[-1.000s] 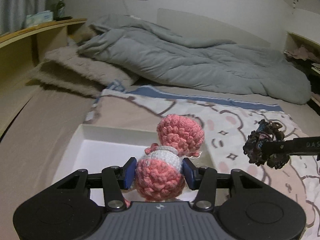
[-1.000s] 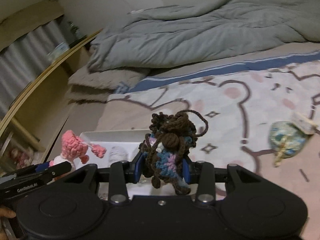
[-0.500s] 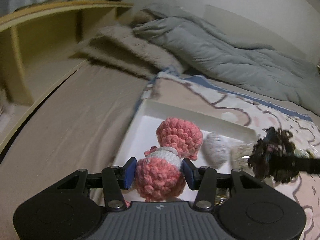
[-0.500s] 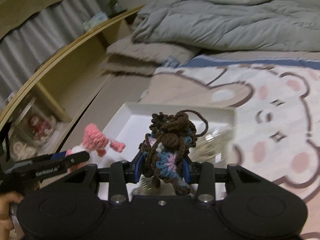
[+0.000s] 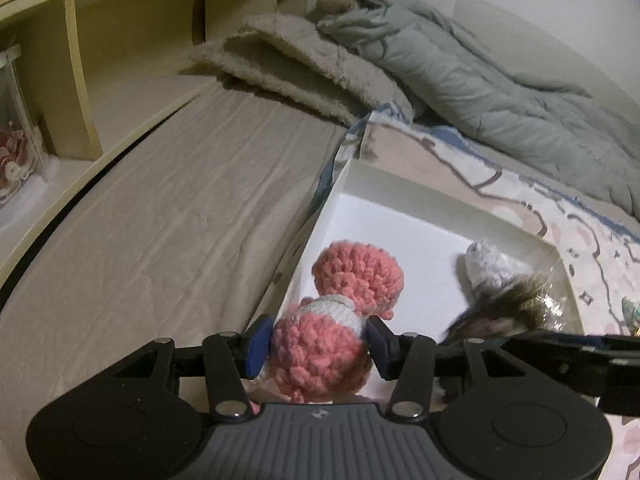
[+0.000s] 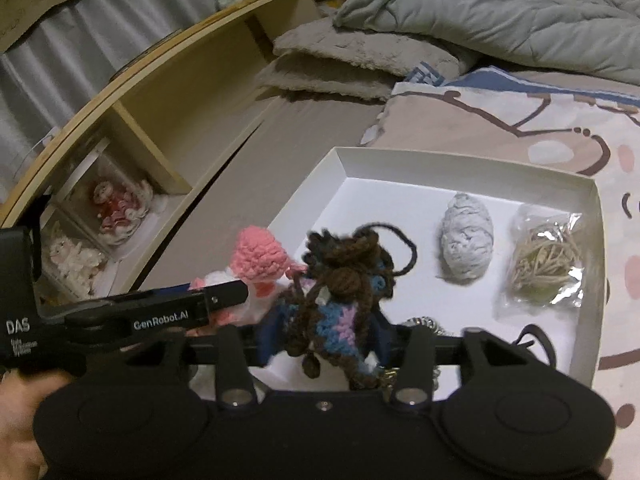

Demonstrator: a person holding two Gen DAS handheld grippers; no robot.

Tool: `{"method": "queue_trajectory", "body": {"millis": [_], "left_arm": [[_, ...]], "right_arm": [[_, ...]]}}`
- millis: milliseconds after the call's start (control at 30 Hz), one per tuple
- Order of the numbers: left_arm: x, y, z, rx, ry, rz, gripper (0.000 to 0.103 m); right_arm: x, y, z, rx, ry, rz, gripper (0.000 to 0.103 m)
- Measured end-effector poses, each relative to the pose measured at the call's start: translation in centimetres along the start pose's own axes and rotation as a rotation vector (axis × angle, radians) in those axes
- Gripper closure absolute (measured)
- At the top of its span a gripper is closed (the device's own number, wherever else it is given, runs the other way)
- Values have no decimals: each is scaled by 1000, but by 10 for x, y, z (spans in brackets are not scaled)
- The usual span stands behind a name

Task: Organize objects
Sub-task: 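Carry the pink doll and dark scrunchie over the white tray, then lower both items into the tray and open both tools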

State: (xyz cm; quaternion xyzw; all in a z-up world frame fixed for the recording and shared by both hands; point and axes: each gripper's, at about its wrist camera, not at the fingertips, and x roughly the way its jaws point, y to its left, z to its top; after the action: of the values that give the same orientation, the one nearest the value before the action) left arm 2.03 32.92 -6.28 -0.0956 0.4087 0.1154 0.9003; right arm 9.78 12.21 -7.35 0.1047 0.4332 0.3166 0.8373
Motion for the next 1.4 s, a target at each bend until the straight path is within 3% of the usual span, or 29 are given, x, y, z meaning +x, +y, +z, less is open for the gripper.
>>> {"method": "queue_trajectory", "body": {"millis": [167,367,467,533,633,933,1033,1400], "left_arm": [[-2,2,-1,25,14,9,40],[-9,1,0,38,13,-3,40],[-12,-2,1,64,19,-12,43],[-12,-6,1,82,36,-23,53],[-4,-9,-2,112,62,-6,61],[16,-15,-1,152,69,14,61],[20,-16,-1,154,72,12,61],[17,-14,0,115,72,-9,61]], "right_arm": [[3,1,-1,-11,8,-37,43],[-2,-7,-1,-7,5,-56,43],[-4,-10,-2,-8,4,-61,43],[-6,-10,-1,-7,-2,-65,44],[-5,-9,1,-2,-20,-60,52],[20,13,14,-52,-42,-32,75],[34,16,14,-65,-34,-34,77],[44,2,-25,-170,129,-68,80]]}}
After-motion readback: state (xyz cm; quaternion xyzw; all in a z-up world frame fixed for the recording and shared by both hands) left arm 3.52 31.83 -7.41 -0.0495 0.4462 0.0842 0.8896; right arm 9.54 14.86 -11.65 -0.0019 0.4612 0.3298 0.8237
